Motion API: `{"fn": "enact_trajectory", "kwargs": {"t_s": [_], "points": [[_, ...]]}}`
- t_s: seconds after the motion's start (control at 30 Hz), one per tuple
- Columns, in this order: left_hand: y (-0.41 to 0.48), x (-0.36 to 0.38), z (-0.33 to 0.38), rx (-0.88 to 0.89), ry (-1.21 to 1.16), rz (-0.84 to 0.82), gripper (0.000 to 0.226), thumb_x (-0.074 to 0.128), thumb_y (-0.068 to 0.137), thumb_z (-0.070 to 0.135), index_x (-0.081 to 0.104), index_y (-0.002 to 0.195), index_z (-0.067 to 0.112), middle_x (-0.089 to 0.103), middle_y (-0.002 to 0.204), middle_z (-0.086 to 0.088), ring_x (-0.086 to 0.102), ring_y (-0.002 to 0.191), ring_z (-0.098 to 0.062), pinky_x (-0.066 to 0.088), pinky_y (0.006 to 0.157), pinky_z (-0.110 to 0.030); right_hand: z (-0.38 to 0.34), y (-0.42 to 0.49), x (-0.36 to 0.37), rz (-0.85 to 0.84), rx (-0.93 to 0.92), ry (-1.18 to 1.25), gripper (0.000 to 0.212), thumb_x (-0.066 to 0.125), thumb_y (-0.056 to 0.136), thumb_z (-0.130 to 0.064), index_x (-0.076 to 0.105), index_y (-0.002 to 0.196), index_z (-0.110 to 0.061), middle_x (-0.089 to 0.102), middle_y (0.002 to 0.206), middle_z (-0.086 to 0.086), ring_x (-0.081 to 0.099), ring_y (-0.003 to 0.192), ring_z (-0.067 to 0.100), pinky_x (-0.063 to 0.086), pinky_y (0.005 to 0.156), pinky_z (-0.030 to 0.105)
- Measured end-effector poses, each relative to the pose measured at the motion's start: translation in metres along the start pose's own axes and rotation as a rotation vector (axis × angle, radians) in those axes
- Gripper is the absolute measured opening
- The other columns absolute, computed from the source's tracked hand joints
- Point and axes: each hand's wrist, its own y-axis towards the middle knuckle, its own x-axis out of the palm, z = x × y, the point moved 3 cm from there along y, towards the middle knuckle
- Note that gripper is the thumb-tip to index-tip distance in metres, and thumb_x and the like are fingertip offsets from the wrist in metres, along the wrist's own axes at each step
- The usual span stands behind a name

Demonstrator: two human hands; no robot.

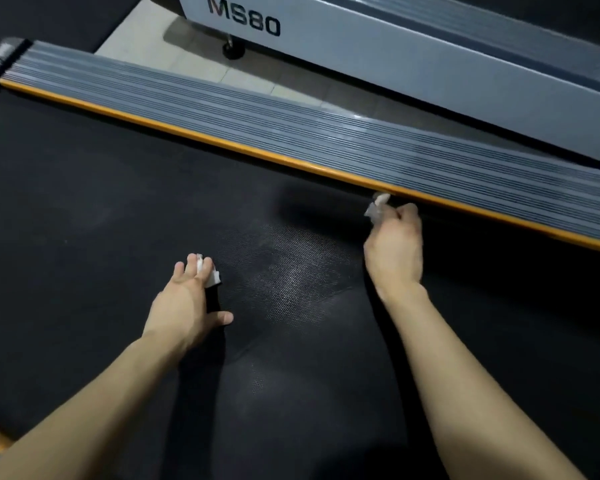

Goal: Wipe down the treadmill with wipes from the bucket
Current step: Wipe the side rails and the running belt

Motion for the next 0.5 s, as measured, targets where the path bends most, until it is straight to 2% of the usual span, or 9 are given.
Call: {"fn": "enact_trajectory", "kwargs": {"t_s": [0.1,0.2,0.27,0.37,0.5], "points": [[0.002,0.001,0.0,-0.011,0.025,-0.02,0.111,0.085,0.085,0.054,0.015,0.167,0.025,-0.002,0.18,0.002,0.004,0.166,-0.026,0.042,0.117,-0.049,-0.061,0.016,0.029,-0.023,0.058,0.084,0.03,0.044,0.105,-0.014,0.064,0.127,-0.015,0.051,0.121,0.005,0.055,0.111,0.029,0.055,0.091,0.041],[0.005,-0.002,0.002,-0.016,0.056,-0.038,0.114,0.084,0.085,0.055,0.014,0.168,0.023,0.0,0.18,-0.002,0.01,0.165,-0.029,0.041,0.117,-0.047,-0.155,0.029,0.06,-0.238,-0.143,0.052,0.037,0.046,0.101,0.0,0.057,0.135,-0.007,0.049,0.131,0.013,0.056,0.113,0.03,0.051,0.087,0.037],[0.004,-0.002,0.002,-0.014,0.043,-0.038,0.113,0.085,0.085,0.055,0.015,0.168,0.023,0.0,0.18,-0.001,0.008,0.165,-0.028,0.041,0.117,-0.048,-0.18,0.027,0.06,-0.304,-0.275,0.033,0.044,0.047,0.099,0.005,0.051,0.142,-0.004,0.049,0.133,0.013,0.053,0.116,0.03,0.047,0.087,0.034],[0.002,-0.001,0.0,-0.01,0.03,-0.02,0.111,0.086,0.085,0.054,0.018,0.167,0.024,0.001,0.18,0.001,0.01,0.165,-0.027,0.044,0.114,-0.047,-0.136,0.022,0.046,-0.245,-0.332,0.043,0.044,0.046,0.104,-0.008,0.051,0.148,-0.01,0.053,0.127,0.013,0.055,0.112,0.033,0.048,0.09,0.041],[0.006,0.0,-0.004,-0.012,0.041,-0.016,0.109,0.086,0.084,0.053,0.02,0.165,0.025,0.003,0.179,0.0,0.019,0.162,-0.029,0.047,0.11,-0.047,0.005,-0.003,-0.005,-0.06,-0.164,-0.02,0.046,0.052,0.099,-0.008,0.059,0.144,-0.016,0.055,0.121,0.014,0.055,0.108,0.035,0.051,0.093,0.049]]}}
